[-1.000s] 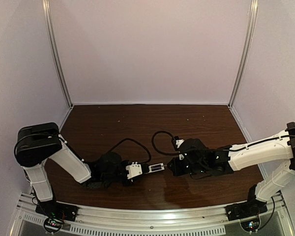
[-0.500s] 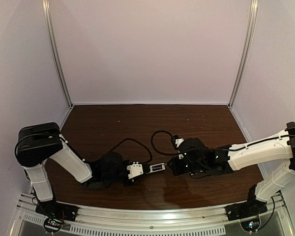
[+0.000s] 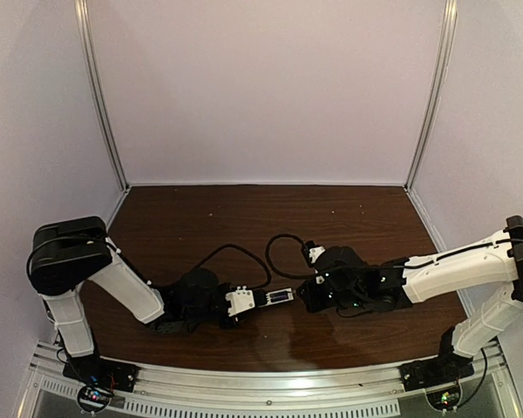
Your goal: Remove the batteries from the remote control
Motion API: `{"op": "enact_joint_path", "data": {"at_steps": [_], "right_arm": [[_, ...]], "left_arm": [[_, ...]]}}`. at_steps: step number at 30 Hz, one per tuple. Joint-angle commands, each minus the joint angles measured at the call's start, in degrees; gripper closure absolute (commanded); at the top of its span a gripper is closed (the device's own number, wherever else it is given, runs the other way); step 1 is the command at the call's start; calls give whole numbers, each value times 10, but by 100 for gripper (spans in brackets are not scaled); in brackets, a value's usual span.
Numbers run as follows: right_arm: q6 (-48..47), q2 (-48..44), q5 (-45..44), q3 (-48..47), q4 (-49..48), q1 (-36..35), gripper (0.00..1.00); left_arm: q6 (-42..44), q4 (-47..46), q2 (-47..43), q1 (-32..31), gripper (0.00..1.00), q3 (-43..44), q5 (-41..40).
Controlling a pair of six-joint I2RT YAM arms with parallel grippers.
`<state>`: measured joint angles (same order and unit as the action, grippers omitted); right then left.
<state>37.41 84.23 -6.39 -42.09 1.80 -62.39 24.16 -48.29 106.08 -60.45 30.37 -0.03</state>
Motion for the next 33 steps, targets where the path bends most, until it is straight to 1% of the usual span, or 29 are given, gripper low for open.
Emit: {"op": "enact_joint_path", "data": {"at_steps": [1,12,18,20,33], "right_arm": [[-7,7,-18,-15,15,-5,100],[-13,9,-28,-17,20,-6,100],[-19,14,-24,-21,16,-6,100],[-21,17,-21,-23,16,-7,100],[-33,35,-8,-32,14,-7,100]], "left_arm": [[5,-5,5,-3,100,10,0],[4,-3,6,-3,100,11,0],[5,-1,6,-3,100,11,0],[6,-1,6,-3,100,12,19],[5,1,7,-3,100,13,23]]}}
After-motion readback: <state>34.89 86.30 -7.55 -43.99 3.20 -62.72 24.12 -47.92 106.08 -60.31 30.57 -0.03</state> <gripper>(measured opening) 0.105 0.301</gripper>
